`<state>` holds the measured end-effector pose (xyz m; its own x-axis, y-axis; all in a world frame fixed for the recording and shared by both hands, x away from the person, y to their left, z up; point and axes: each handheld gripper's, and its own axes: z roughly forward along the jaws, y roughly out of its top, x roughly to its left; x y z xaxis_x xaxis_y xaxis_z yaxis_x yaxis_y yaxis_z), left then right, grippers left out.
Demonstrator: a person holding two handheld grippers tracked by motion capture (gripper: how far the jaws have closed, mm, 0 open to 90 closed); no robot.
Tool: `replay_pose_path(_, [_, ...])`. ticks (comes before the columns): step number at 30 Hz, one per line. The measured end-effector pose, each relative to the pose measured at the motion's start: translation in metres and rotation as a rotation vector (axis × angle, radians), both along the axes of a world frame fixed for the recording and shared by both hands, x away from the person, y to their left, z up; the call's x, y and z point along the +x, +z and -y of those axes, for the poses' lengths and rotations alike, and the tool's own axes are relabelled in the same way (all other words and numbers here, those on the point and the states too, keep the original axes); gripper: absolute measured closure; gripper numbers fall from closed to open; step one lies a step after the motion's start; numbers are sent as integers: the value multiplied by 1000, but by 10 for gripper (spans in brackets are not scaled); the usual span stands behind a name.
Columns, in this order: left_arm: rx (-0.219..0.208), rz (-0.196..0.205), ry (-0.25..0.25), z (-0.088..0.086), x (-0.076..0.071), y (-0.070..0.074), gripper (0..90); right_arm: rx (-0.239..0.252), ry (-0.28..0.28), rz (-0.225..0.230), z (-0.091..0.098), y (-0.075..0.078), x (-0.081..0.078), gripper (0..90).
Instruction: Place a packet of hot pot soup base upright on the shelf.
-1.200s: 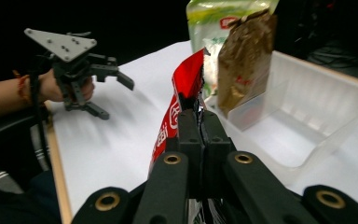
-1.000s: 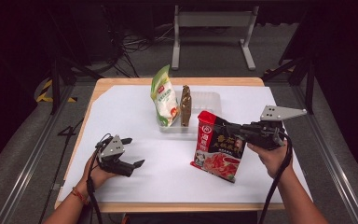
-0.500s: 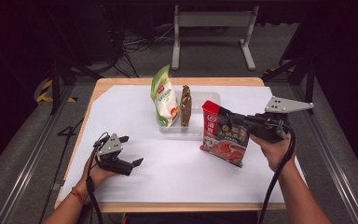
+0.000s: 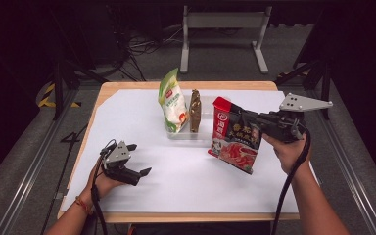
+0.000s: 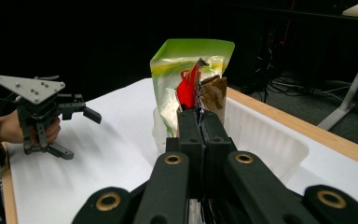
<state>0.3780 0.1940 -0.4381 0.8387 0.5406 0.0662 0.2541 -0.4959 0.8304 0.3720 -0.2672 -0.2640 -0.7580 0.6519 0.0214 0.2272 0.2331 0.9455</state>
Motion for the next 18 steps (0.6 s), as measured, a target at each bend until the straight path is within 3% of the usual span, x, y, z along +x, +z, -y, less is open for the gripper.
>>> replay_pose_path(18, [16, 14, -15, 2, -1, 0, 27, 2, -113, 43, -9, 20, 15, 894])
